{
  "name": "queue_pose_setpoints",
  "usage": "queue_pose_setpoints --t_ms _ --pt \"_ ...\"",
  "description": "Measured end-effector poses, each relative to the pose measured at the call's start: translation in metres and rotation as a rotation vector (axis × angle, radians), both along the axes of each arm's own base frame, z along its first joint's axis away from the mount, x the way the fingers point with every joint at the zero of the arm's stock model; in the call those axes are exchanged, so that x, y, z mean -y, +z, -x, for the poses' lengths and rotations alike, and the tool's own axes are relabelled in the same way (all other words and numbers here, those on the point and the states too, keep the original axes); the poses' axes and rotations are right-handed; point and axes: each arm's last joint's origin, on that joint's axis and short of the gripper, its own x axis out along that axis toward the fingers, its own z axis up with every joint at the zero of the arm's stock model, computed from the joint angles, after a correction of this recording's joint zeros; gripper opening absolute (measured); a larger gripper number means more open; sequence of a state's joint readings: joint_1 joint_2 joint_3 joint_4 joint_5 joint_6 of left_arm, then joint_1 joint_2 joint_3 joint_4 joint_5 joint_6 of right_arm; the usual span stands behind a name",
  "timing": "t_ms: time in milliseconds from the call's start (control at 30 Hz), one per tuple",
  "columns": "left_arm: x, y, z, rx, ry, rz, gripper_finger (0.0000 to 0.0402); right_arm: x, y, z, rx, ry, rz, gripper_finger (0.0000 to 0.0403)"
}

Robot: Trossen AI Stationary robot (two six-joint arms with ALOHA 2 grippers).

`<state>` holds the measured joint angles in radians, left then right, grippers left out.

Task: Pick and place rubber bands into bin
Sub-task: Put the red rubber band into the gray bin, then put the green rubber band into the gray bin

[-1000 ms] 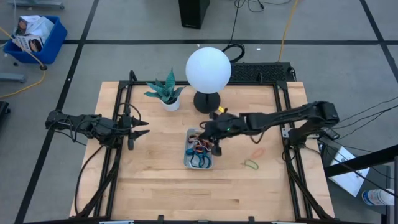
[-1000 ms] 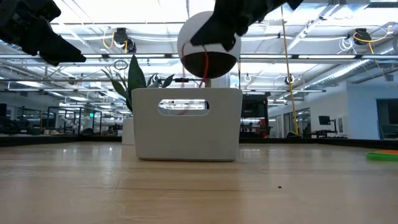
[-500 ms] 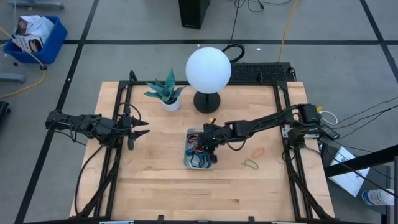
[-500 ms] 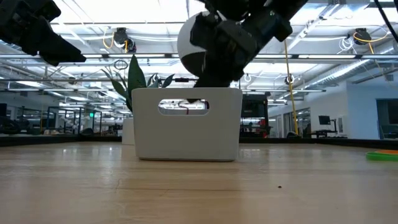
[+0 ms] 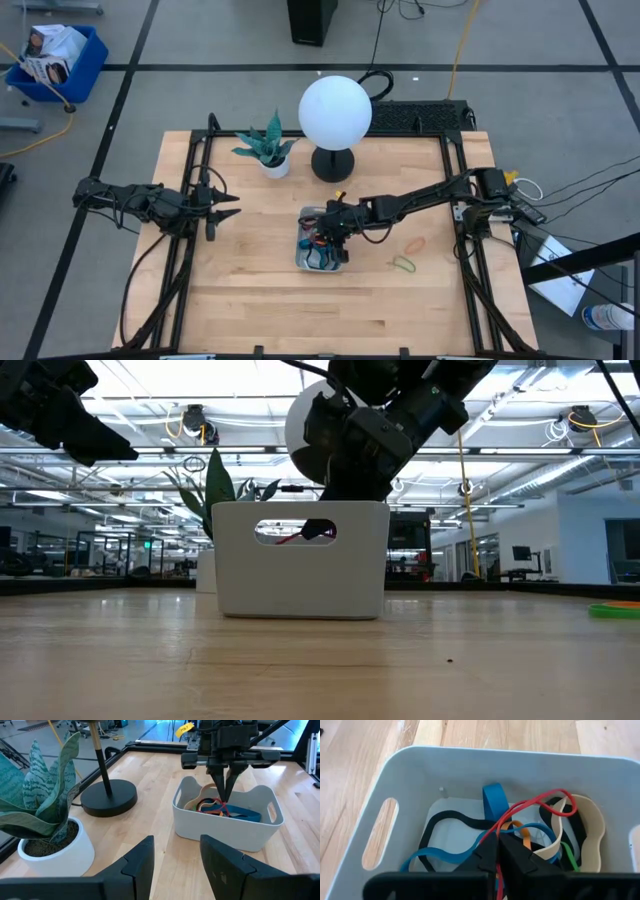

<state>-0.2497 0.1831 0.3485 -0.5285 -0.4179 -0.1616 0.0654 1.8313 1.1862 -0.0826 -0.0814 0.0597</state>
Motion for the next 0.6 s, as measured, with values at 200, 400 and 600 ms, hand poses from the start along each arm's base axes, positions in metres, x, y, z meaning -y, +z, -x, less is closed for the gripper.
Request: queue_pose_setpoints --t_ms 200,400,600 --pt "0.0 0.0 0.0 0.0 0.0 0.001 0.0166 0.0 0.0 0.0 0.0 0.0 0.001 0.0023" --pt "0.0 0.0 0.0 0.0 0.0 0.001 0.0166 -0.0006 0.0001 -0.0001 0.009 0.039 0.037 0.0053" --pt "0.0 0.0 0.0 0.0 0.0 0.002 0.0166 0.0002 0.0048 0.0019 0.012 0.024 0.024 0.0105"
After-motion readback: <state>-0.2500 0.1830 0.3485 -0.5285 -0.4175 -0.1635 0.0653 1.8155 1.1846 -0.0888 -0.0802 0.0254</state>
